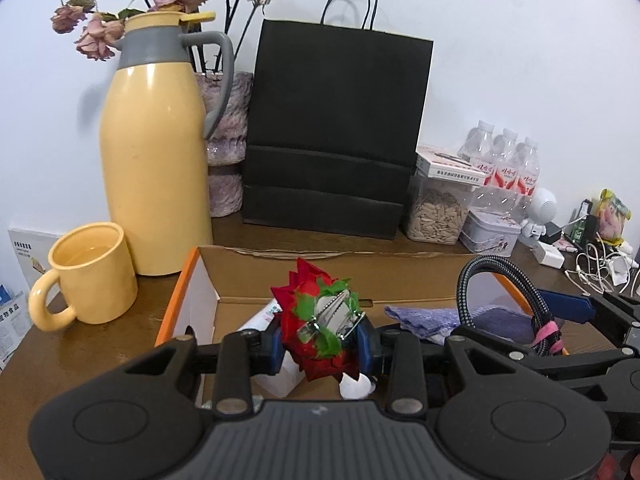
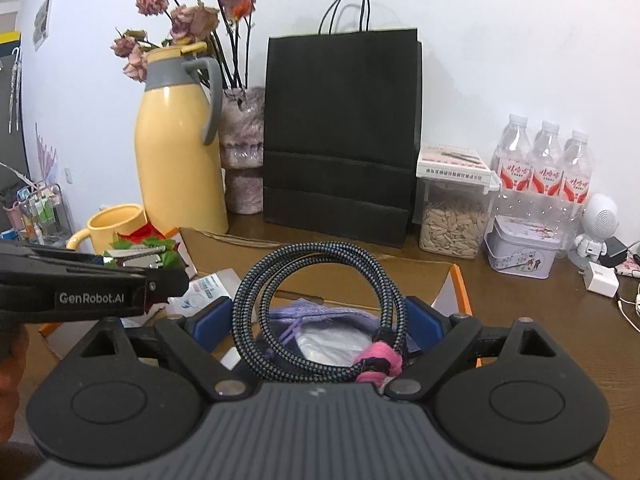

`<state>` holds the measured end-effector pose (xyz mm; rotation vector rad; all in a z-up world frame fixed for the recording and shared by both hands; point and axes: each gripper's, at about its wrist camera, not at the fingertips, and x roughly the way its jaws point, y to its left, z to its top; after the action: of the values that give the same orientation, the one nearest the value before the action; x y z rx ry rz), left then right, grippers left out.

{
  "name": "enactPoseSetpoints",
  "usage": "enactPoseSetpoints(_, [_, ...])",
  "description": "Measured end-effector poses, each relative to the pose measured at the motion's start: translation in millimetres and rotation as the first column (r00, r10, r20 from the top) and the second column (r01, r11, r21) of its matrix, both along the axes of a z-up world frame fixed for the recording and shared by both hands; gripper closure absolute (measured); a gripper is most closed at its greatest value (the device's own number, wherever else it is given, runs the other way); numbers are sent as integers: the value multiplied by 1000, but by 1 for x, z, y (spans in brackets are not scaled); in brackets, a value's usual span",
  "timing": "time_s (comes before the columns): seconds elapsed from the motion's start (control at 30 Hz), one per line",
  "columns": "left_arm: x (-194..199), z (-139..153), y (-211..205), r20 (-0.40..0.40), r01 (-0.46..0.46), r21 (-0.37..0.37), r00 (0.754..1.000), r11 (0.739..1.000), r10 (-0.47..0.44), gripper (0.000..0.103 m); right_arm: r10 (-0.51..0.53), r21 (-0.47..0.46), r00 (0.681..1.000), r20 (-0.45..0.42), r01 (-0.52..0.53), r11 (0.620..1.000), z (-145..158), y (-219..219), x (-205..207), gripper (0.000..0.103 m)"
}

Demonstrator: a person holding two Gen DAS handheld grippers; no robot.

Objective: Organize objects
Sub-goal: 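Carry the cable with the right tool while the left tool drops the red-green item into the box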

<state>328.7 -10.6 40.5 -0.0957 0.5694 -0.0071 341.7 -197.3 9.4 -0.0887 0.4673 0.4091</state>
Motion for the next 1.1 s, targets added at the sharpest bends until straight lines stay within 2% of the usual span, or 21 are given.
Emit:
enactPoseSetpoints(0.13, [7,-3,1,0,2,15,1000,1000,-2,68,10,-20,1000,-29,-11,1000,-7,3,8,10])
enactPoseSetpoints(0.2, [9,-3,1,3,0,27,1000,1000,0,55,18,-31,999,-47,-20,999,-10,5,11,0])
enactPoseSetpoints(0.27, [8,-3,1,17,0,35,1000,999,-1,3,17,-39,999,-45,-19,999,-12,7,10,0])
enactPoseSetpoints(0.3, [7,-3,1,29,-5,39,1000,999,4,0,18,-43,999,-49,-21,999,-13,7,10,0])
enactPoseSetpoints(0.37, [5,-1,1,51,-20,50,999,999,17,0,14,-41,999,-49,-16,999,-12,6,9,0])
enactPoseSetpoints(1.1, [-7,7,2,78,-30,35,997,999,27,0,4,-34,1000,-24,-5,999,-7,3,1,0])
